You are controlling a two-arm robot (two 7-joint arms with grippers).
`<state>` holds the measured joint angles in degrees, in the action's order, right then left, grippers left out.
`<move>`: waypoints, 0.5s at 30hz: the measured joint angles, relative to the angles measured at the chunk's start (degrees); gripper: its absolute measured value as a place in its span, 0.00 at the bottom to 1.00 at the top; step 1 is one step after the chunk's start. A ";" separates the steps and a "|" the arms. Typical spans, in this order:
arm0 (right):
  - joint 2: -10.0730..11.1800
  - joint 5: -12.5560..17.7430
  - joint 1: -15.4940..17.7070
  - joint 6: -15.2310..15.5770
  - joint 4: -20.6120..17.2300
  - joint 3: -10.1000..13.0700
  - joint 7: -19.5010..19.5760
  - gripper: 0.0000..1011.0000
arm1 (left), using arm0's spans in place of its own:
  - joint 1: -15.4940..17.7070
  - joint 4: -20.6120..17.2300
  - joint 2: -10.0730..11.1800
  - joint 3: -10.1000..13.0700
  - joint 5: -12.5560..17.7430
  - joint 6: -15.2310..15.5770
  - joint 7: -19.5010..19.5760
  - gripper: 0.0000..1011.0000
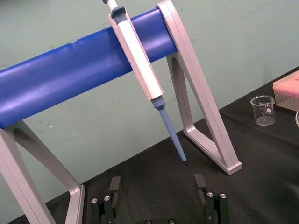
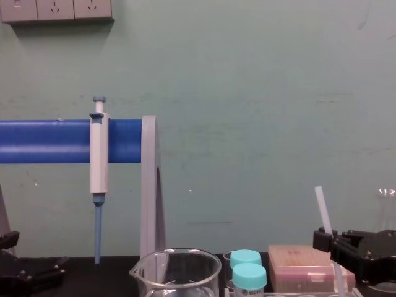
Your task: Pick up the stirring rod with one hand, then place it down.
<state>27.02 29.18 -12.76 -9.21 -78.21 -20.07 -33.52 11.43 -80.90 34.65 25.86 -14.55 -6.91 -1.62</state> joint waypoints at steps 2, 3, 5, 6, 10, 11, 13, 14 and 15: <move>-0.08 -0.05 -0.02 0.12 0.09 -0.01 0.03 0.07 | 0.00 0.00 0.00 0.00 0.00 0.00 0.00 0.99; -0.13 -0.13 -0.04 0.24 0.19 -0.01 0.07 0.07 | 0.00 0.00 0.00 0.00 0.00 0.00 0.00 0.99; -0.20 -0.27 -0.05 0.35 0.27 -0.02 0.14 0.07 | 0.00 0.00 0.00 0.00 0.00 0.00 0.00 0.99; -0.22 -0.34 -0.05 0.38 0.27 -0.02 0.19 0.07 | 0.00 0.00 0.00 0.00 0.00 0.00 0.00 0.99; -0.25 -0.44 -0.03 0.42 0.26 0.00 0.35 0.07 | 0.00 0.00 0.00 0.00 0.00 0.00 0.00 0.99; -0.25 -0.44 -0.03 0.43 0.25 0.01 0.35 0.07 | 0.00 0.00 0.00 0.00 0.00 0.00 0.00 0.99; -0.25 -0.43 -0.03 0.42 0.25 0.01 0.33 0.07 | 0.00 0.00 0.00 0.00 0.00 0.00 0.00 0.99; -0.25 -0.43 -0.03 0.43 0.24 0.02 0.32 0.07 | 0.00 0.00 0.00 0.00 0.00 0.00 0.00 0.99; -0.24 -0.42 -0.03 0.42 0.24 0.03 0.31 0.07 | 0.00 0.00 0.00 0.00 0.00 0.00 0.00 0.99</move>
<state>26.77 28.76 -12.78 -8.79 -77.97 -20.05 -33.21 11.43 -80.90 34.65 25.86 -14.55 -6.91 -1.62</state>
